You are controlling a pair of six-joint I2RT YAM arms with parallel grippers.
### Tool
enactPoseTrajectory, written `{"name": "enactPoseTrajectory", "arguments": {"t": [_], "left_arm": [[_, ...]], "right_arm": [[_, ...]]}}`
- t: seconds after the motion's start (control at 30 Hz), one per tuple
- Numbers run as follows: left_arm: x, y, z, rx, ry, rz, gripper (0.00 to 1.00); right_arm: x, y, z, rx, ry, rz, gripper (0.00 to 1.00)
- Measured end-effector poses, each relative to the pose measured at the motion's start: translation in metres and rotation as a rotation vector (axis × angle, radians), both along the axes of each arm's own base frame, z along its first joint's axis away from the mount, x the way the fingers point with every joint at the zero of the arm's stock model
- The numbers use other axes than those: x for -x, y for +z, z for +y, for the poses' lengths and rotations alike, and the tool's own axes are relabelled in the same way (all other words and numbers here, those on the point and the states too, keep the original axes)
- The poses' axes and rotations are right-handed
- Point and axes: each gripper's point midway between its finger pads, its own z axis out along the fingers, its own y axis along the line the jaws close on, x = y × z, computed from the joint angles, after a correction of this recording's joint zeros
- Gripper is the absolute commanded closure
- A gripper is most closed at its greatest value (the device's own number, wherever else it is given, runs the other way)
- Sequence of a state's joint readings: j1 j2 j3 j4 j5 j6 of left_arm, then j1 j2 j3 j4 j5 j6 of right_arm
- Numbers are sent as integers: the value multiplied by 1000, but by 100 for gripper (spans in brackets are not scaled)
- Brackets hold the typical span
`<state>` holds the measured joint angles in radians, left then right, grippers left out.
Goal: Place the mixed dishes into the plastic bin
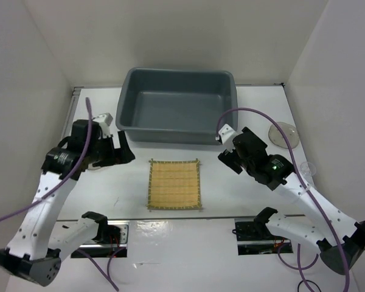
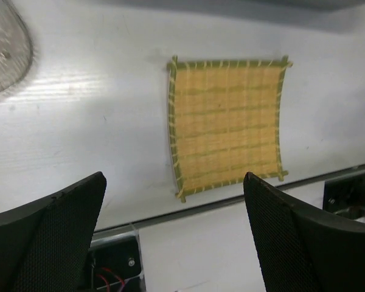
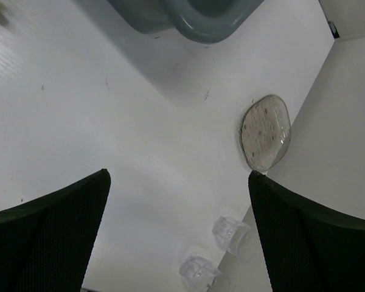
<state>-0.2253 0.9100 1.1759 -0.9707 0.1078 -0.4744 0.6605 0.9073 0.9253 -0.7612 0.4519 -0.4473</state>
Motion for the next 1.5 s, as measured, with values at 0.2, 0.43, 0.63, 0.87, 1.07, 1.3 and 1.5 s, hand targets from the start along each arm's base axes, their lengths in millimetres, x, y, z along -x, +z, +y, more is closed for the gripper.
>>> {"name": "enactPoseTrajectory", "arguments": {"t": [0.2, 0.43, 0.63, 0.87, 1.07, 1.3, 1.5], "left_arm": [[3, -74, -22, -2, -26, 216, 0], [35, -111, -86, 101, -172, 348, 0], [43, -130, -108, 150, -168, 383, 0], [53, -177, -95, 96, -69, 487, 0], [54, -204, -92, 88, -31, 537, 0], [72, -214, -105, 263, -29, 574, 0], [86, -206, -109, 451, -27, 505, 0]], "right_arm": [[-7, -10, 8, -26, 9, -21, 2], [-2, -29, 29, -131, 83, 4, 2], [7, -20, 40, -255, 120, -32, 2], [7, -21, 47, -293, 137, -27, 2], [8, -22, 49, -298, 147, -21, 2], [9, -27, 50, -296, 150, -11, 2], [11, -32, 56, -293, 184, 16, 6]]}}
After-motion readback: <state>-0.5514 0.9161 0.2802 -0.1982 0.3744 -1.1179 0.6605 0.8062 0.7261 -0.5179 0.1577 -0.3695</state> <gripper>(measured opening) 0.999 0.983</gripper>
